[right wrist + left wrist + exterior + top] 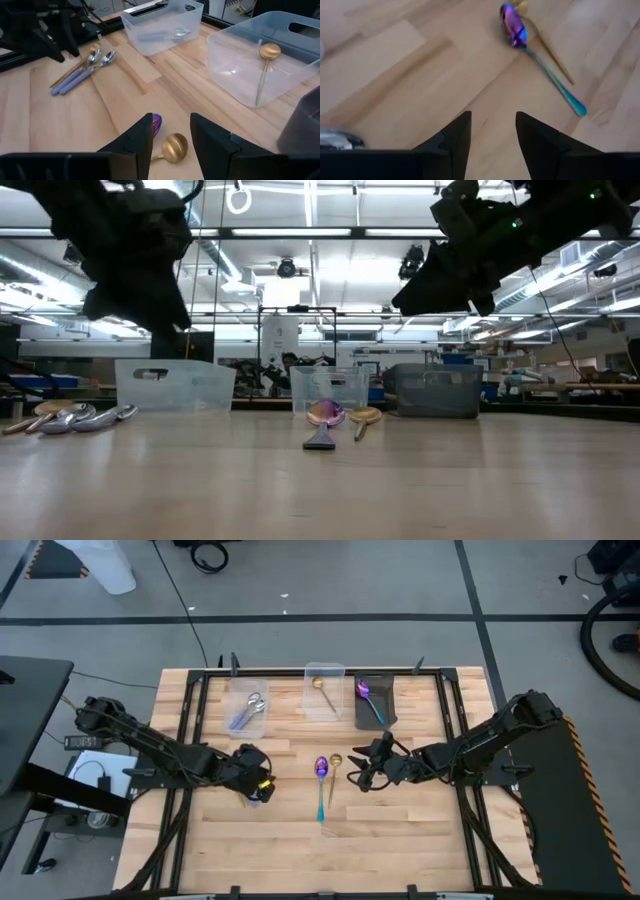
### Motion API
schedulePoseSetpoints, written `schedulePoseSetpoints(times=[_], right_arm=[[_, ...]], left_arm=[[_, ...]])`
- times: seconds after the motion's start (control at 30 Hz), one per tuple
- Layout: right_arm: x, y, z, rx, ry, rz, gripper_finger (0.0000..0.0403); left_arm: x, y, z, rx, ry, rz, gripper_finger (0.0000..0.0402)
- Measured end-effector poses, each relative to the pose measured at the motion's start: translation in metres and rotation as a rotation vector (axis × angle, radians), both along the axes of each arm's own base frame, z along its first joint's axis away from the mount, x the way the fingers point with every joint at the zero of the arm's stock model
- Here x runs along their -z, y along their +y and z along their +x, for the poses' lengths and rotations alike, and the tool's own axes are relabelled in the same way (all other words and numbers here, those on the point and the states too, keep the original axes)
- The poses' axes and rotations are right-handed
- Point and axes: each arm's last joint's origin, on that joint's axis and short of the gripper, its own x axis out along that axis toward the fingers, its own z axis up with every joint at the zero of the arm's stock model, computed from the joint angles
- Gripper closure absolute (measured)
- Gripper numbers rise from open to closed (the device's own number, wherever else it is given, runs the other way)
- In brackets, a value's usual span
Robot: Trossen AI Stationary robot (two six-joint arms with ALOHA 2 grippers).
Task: Sort silverware by color (type)
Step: Put the purple spoon into the left transparent bin
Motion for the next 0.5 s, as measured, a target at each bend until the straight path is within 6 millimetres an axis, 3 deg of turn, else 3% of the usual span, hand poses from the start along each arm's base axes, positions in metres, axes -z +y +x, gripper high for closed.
schedulePoseSetpoints(times=[0.2,0.4,0.5], right_arm=[[0.001,0.0,0.0,-0.003,0.005,-0.007,0.0263],[0.001,0.0,0.0,-0.004,0.009,-0.017,0.0263],[0.001,-0.001,-0.001,0.014,0.01,-0.029,0.0263]], left_arm=[[-0.009,-0.003,0.01,-0.002,0.054,0.034,0.0258],[-0.034,-0.007,0.015,-0.088,0.175,0.135,0.026],[-0.035,-0.007,0.016,-0.129,0.231,0.143,0.026]])
